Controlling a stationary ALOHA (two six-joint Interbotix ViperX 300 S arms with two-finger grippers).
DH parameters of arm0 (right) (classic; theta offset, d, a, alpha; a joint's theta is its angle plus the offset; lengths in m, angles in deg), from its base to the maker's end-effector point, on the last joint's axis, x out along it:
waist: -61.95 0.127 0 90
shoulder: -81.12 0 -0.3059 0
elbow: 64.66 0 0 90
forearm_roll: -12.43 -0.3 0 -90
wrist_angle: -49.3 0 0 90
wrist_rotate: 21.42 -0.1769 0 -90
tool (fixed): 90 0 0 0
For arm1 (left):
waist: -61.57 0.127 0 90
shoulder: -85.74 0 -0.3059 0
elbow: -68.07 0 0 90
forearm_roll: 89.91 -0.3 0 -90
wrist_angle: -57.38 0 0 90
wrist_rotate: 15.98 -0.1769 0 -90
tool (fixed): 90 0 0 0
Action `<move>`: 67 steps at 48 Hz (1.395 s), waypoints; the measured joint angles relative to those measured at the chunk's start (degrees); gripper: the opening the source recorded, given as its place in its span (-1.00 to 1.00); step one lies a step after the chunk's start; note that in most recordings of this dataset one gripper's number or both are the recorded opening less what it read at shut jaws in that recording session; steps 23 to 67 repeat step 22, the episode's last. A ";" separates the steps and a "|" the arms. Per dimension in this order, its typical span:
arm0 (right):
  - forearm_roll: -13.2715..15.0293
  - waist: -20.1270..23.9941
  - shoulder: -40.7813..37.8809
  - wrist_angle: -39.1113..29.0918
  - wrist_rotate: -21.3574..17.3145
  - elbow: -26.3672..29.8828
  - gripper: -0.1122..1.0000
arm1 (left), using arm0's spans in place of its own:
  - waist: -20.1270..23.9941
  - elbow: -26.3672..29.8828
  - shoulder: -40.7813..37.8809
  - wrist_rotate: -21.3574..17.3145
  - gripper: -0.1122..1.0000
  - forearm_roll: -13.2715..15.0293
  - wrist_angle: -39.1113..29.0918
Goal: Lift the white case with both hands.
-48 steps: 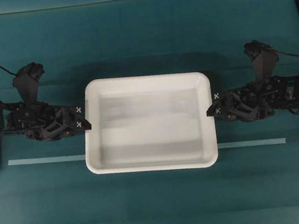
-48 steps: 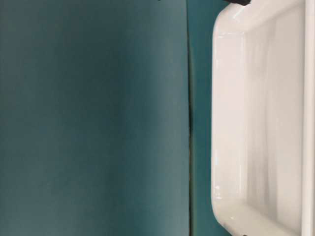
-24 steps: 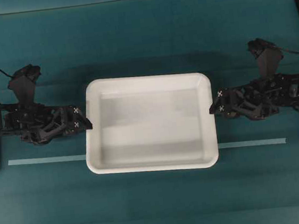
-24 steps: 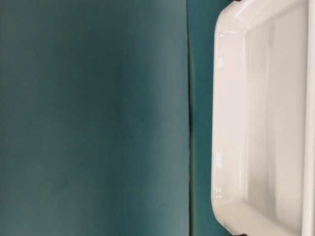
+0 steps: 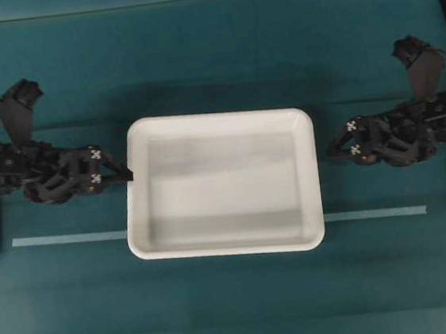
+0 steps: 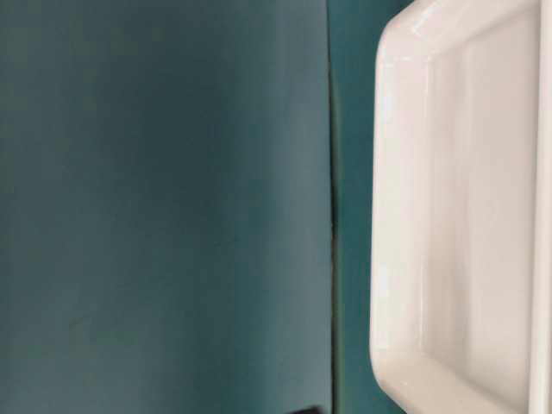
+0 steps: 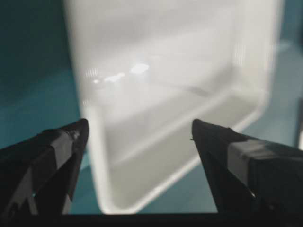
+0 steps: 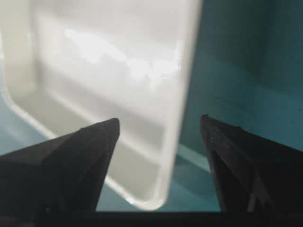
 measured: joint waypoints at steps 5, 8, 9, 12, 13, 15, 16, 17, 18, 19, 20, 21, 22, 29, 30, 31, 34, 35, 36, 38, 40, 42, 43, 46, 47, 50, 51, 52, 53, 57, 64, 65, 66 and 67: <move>0.26 -0.53 3.87 -1.05 3.52 0.88 0.58 | 0.00 0.62 4.13 -4.13 0.88 0.09 -1.49; 0.70 -0.70 6.42 -1.23 6.33 1.14 0.58 | 0.09 0.97 6.15 -6.42 0.88 0.00 -2.55; 0.88 -0.70 7.21 -1.23 7.29 1.14 0.58 | 0.00 1.05 7.03 -7.47 0.88 0.00 -2.99; 1.05 -0.70 9.40 -1.23 10.20 1.14 0.58 | 0.09 1.32 9.23 -9.84 0.88 0.00 -3.87; 1.14 -0.70 10.20 -1.23 11.07 1.23 0.58 | 0.00 1.32 9.84 -10.46 0.88 0.00 -4.13; 1.14 -0.70 11.78 -1.32 13.10 1.23 0.58 | 0.00 1.32 11.34 -12.04 0.88 0.00 -4.48; 1.14 -0.70 12.48 -1.41 13.80 1.14 0.58 | 0.09 1.32 11.95 -12.74 0.88 0.00 -4.57; 1.14 -0.70 13.18 -1.41 14.50 1.23 0.58 | 0.00 1.32 12.66 -13.36 0.88 0.09 -4.75; 1.14 -0.70 13.89 -1.41 15.21 1.23 0.58 | 0.00 1.41 13.27 -14.06 0.88 0.00 -4.83; 1.23 -0.70 14.50 -1.49 16.00 1.23 0.58 | 0.00 1.41 13.89 -14.59 0.88 0.00 -4.83; 1.14 -0.70 15.12 -1.58 16.87 1.14 0.58 | 0.00 1.32 14.41 -15.21 0.88 0.00 -4.92; 1.23 -0.70 16.00 -1.58 17.84 1.14 0.57 | 0.00 1.41 14.94 -15.73 0.88 0.00 -5.01; 1.32 -0.70 16.70 -1.67 18.81 1.14 0.57 | 0.00 1.41 15.47 -16.26 0.88 0.00 -5.01; 1.32 -0.70 16.70 -1.67 18.81 1.14 0.57 | 0.00 1.41 15.47 -16.26 0.88 0.00 -5.01; 1.32 -0.70 16.70 -1.67 18.81 1.14 0.57 | 0.00 1.41 15.47 -16.26 0.88 0.00 -5.01; 1.32 -0.70 16.70 -1.67 18.81 1.14 0.57 | 0.00 1.41 15.47 -16.26 0.88 0.00 -5.01; 1.32 -0.70 16.70 -1.67 18.81 1.14 0.57 | 0.00 1.41 15.47 -16.26 0.88 0.00 -5.01; 1.32 -0.70 16.70 -1.67 18.81 1.14 0.57 | 0.00 1.41 15.47 -16.26 0.88 0.00 -5.01; 1.32 -0.70 16.70 -1.67 18.81 1.14 0.57 | 0.00 1.41 15.47 -16.26 0.88 0.00 -5.01; 1.32 -0.70 16.70 -1.67 18.81 1.14 0.57 | 0.00 1.41 15.47 -16.26 0.88 0.00 -5.01; 1.32 -0.70 16.70 -1.67 18.81 1.14 0.57 | 0.00 1.41 15.47 -16.26 0.88 0.00 -5.01; 1.32 -0.70 16.70 -1.67 18.81 1.14 0.57 | 0.00 1.41 15.47 -16.26 0.88 0.00 -5.01; 1.32 -0.70 16.70 -1.67 18.81 1.14 0.57 | 0.00 1.41 15.47 -16.26 0.88 0.00 -5.01; 1.32 -0.70 16.70 -1.67 18.81 1.14 0.57 | 0.00 1.41 15.47 -16.26 0.88 0.00 -5.01; 1.32 -0.70 16.70 -1.67 18.81 1.14 0.57 | 0.00 1.41 15.47 -16.26 0.88 0.00 -5.01; 1.32 -0.70 16.70 -1.67 18.81 1.14 0.57 | 0.00 1.41 15.47 -16.26 0.88 0.00 -5.01; 1.32 -0.70 16.70 -1.67 18.81 1.14 0.57 | 0.00 1.41 15.47 -16.26 0.88 0.00 -5.01; 1.32 -0.70 16.70 -1.67 18.81 1.14 0.57 | 0.00 1.41 15.47 -16.26 0.88 0.00 -5.01; 1.32 -0.70 16.70 -1.67 18.81 1.14 0.57 | 0.00 1.41 15.47 -16.26 0.88 0.00 -5.01; 1.32 -0.70 16.70 -1.67 18.81 1.14 0.57 | 0.00 1.41 15.47 -16.26 0.88 0.00 -5.01; 1.32 -0.70 16.70 -1.67 18.81 1.14 0.57 | 0.00 1.41 15.47 -16.26 0.88 0.00 -5.01; 1.32 -0.70 16.70 -1.67 18.81 1.14 0.57 | 0.00 1.41 15.47 -16.26 0.88 0.00 -5.01; 1.32 -0.70 16.70 -1.67 18.81 1.14 0.57 | 0.00 1.41 15.47 -16.26 0.88 0.00 -5.01; 1.32 -0.70 16.70 -1.67 18.81 1.14 0.57 | 0.00 1.41 15.47 -16.26 0.88 0.00 -5.01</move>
